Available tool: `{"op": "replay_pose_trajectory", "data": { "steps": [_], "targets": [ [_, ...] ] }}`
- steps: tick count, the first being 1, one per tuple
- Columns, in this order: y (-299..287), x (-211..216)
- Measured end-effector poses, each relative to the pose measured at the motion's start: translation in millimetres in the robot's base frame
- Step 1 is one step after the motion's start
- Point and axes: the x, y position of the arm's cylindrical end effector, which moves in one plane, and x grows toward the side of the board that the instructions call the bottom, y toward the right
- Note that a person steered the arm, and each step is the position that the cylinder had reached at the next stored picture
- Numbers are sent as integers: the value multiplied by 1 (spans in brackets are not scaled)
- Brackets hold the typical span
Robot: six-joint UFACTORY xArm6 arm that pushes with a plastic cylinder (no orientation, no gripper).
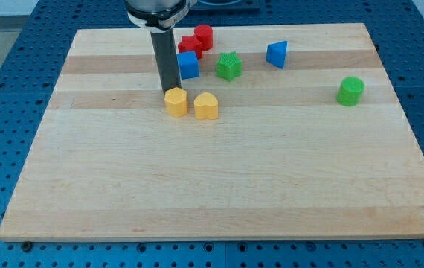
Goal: Move both the yellow blocks diagonal to each other
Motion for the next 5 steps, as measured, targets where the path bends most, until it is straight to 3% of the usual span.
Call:
{"op": "replay_pose_trajectory", "data": {
  "steps": [5],
  "targets": [
    [13,55]
  ]
}}
